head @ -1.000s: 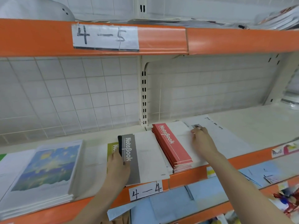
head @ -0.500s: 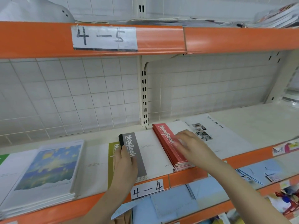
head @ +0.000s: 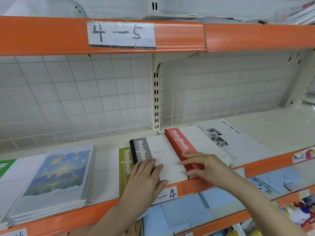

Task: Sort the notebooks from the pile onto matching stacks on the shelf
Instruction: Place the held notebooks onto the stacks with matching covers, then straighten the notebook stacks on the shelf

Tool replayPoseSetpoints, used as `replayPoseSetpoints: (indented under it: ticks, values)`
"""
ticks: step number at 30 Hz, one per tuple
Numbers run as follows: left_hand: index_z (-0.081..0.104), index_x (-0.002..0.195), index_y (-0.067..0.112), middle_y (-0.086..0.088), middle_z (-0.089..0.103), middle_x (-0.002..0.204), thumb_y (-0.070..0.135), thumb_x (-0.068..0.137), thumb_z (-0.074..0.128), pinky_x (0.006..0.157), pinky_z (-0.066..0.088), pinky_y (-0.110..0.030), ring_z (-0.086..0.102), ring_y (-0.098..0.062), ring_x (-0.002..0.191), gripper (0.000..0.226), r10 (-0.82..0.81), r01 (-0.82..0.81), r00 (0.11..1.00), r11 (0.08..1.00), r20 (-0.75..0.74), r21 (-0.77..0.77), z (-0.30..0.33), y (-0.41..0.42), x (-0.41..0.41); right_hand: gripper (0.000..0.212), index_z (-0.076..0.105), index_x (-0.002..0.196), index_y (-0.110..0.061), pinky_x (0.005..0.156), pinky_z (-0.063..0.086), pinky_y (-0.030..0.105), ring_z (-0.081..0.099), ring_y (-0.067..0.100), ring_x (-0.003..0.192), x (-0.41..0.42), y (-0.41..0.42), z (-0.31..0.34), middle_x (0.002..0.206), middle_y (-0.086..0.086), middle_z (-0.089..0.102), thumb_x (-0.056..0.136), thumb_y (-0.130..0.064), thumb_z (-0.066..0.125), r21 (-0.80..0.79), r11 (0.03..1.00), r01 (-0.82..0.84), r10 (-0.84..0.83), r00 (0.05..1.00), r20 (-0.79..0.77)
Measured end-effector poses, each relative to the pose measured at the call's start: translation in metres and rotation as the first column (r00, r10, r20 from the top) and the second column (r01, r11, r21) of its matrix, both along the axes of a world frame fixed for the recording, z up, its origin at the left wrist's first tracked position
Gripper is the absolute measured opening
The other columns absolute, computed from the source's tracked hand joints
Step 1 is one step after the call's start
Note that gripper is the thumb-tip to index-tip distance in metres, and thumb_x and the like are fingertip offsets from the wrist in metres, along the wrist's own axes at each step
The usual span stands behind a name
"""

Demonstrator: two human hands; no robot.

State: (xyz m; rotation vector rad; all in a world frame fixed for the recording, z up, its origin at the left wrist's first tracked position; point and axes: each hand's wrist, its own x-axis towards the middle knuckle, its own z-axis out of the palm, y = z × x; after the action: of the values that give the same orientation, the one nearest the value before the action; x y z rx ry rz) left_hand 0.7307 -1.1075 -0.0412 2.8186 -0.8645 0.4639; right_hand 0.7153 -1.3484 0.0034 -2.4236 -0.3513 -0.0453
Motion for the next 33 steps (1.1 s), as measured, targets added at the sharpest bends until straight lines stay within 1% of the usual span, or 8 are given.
replayPoseSetpoints:
  ticks: [2,5,8,13,21,27,31,33]
  values:
    - [0.071,0.108,0.018,-0.005,0.067,0.112,0.051,0.096,0.028,0.093,0.050,-0.044,0.064,-0.024,0.107,0.055,-0.012,0.012,1.000,1.000,0.020,-0.016,0.002,0.000,0.000,0.032,0.064,0.104,-0.044,0.094,0.020,-0.007,0.027,-0.035,0.107,-0.001,0.002,0.002,0.120,-0.039,0.041,0.080,-0.025,0.073,-0.028,1.000,0.001,-0.001,1.000,0.014]
    - [0.070,0.107,0.021,0.000,0.067,0.110,0.050,0.089,0.037,0.089,0.054,-0.040,0.064,-0.019,0.105,0.047,-0.089,0.091,0.995,0.995,0.052,-0.044,0.007,0.004,-0.001,0.024,0.064,0.108,-0.041,0.102,0.032,0.012,0.037,-0.020,0.114,-0.005,0.010,0.008,0.124,-0.031,0.045,0.085,-0.037,0.067,-0.128,0.991,0.042,-0.035,0.998,0.058]
    - [0.068,0.109,0.024,0.008,0.066,0.109,0.044,0.090,0.041,0.085,0.053,-0.030,0.061,-0.012,0.103,0.038,-0.213,0.214,0.977,0.967,0.023,-0.135,0.019,0.018,-0.005,0.028,0.061,0.118,-0.035,0.092,0.036,0.015,0.045,-0.003,0.115,-0.005,0.035,0.016,0.121,-0.025,0.049,0.091,-0.042,0.054,-0.271,0.958,0.089,-0.045,0.985,0.165]
    - [0.067,0.103,0.023,0.011,0.067,0.100,0.032,0.092,0.043,0.070,0.053,-0.022,0.064,-0.008,0.085,0.028,-0.185,0.200,0.979,0.947,0.084,-0.252,0.042,0.071,-0.016,0.024,0.063,0.113,-0.033,0.087,0.046,0.023,0.054,-0.001,0.101,0.009,0.123,0.027,0.108,-0.020,0.058,0.094,-0.039,0.050,-0.163,0.985,-0.054,0.087,0.976,0.198]
    - [0.072,0.097,0.023,0.013,0.070,0.094,0.029,0.092,0.041,0.054,0.054,-0.024,0.067,-0.009,0.076,0.032,0.233,-0.170,0.959,0.930,0.164,-0.326,0.059,0.245,-0.037,0.019,0.067,0.095,-0.033,0.078,0.051,0.030,0.058,-0.002,0.084,0.044,0.299,0.030,0.096,-0.019,0.063,0.094,-0.036,0.048,-0.004,0.976,-0.220,0.217,0.961,0.169]
    - [0.073,0.091,0.017,0.004,0.071,0.083,0.024,0.087,0.039,0.045,0.052,-0.029,0.068,-0.019,0.070,0.034,0.593,-0.519,0.761,0.800,0.265,-0.300,0.079,0.407,-0.058,0.018,0.069,0.096,-0.024,0.077,0.051,0.027,0.060,-0.003,0.080,0.063,0.440,0.038,0.090,-0.023,0.064,0.095,-0.025,0.051,0.092,0.932,-0.351,0.339,0.933,0.124]
    - [0.070,0.096,0.010,-0.005,0.068,0.093,0.027,0.087,0.041,0.062,0.053,-0.034,0.064,-0.030,0.083,0.034,0.697,-0.663,0.629,0.712,0.344,-0.232,0.097,0.511,-0.072,0.018,0.069,0.095,-0.028,0.079,0.053,0.033,0.065,0.005,0.084,0.069,0.527,0.039,0.090,-0.015,0.068,0.094,-0.026,0.051,0.130,0.894,-0.429,0.418,0.903,0.100]
    - [0.067,0.106,0.010,-0.008,0.066,0.107,0.034,0.091,0.049,0.077,0.052,-0.041,0.060,-0.032,0.097,0.033,0.744,-0.721,0.614,0.664,0.263,-0.199,0.098,0.555,-0.073,0.020,0.069,0.096,-0.025,0.075,0.053,0.031,0.065,0.009,0.078,0.069,0.565,0.042,0.084,-0.017,0.066,0.095,-0.021,0.049,0.163,0.877,-0.453,0.444,0.892,0.090]
